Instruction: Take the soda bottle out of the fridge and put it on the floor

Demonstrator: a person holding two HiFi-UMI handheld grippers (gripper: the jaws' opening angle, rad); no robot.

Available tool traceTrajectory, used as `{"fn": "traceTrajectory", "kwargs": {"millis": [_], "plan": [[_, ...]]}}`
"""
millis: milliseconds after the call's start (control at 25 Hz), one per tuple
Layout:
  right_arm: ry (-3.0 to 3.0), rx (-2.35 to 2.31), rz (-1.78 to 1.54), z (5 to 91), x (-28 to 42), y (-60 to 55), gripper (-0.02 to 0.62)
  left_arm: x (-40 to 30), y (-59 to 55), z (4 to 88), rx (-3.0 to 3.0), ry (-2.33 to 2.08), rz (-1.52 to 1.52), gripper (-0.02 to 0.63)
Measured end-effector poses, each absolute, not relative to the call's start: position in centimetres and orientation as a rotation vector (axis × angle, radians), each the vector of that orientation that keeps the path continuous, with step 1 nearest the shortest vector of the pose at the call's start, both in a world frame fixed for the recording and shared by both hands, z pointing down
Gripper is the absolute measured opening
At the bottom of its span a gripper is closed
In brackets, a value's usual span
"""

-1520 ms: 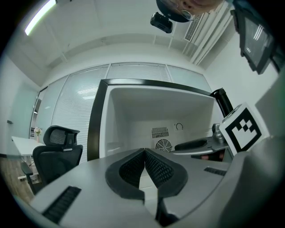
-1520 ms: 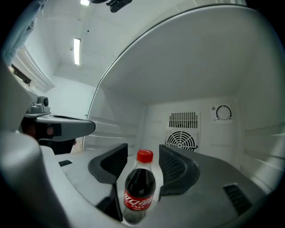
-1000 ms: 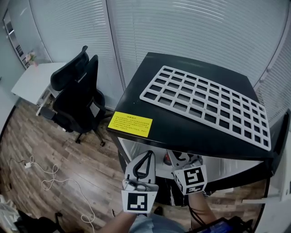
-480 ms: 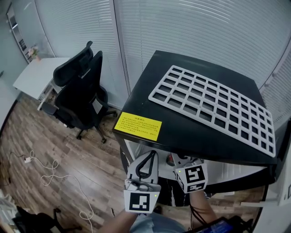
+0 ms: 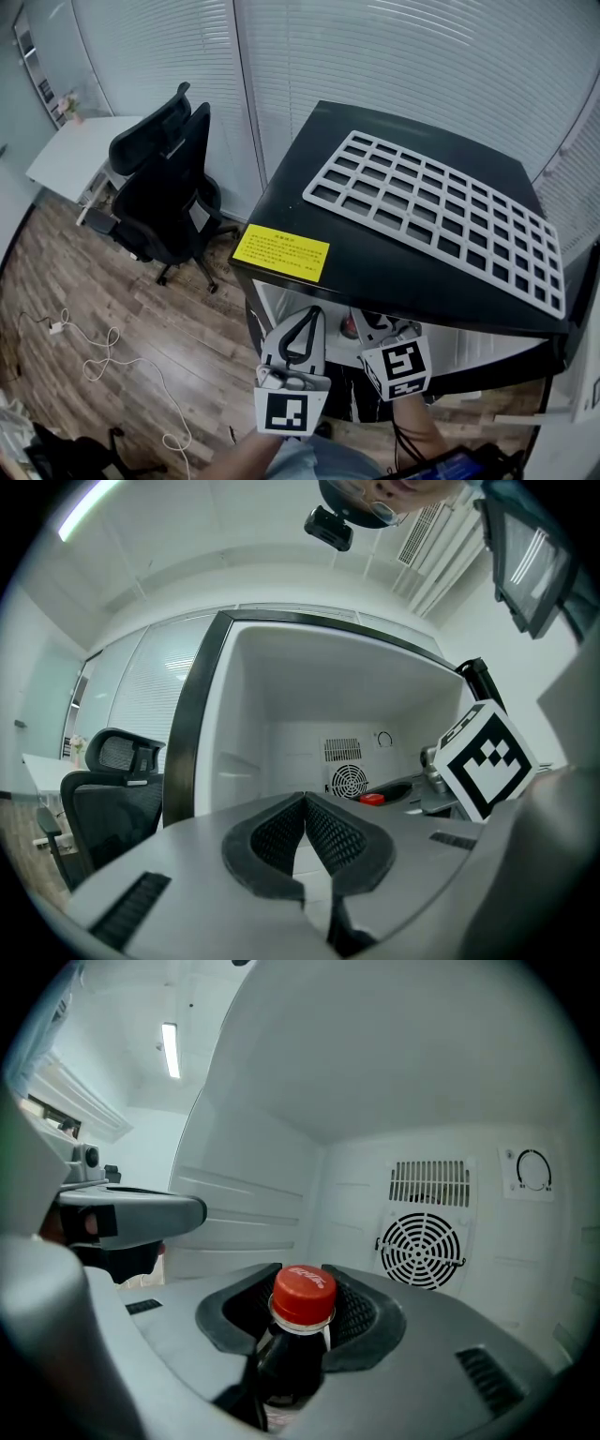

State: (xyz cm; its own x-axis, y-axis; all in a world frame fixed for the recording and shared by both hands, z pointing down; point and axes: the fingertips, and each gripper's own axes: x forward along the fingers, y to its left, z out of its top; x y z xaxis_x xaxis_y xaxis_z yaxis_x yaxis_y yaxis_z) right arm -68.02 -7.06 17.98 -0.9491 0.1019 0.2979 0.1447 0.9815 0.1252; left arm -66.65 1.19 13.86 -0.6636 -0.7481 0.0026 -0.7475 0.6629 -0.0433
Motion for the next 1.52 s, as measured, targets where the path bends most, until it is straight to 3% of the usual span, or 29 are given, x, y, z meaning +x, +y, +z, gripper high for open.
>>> {"fn": "traceTrajectory", "kwargs": {"millis": [1000, 1520], "plan": [[-2.87, -0.179, -0.257, 15.9, -65.7, -4.4, 0.117, -64.8, 3.8, 12.7, -1.249, 2.848, -0.035, 0.016], [-2.917, -0.177, -0.245, 13.5, -60.2, -2.3, 0.117, -59.9, 5.9, 11.2, -1.229, 2.817, -0.072, 0.016]]}}
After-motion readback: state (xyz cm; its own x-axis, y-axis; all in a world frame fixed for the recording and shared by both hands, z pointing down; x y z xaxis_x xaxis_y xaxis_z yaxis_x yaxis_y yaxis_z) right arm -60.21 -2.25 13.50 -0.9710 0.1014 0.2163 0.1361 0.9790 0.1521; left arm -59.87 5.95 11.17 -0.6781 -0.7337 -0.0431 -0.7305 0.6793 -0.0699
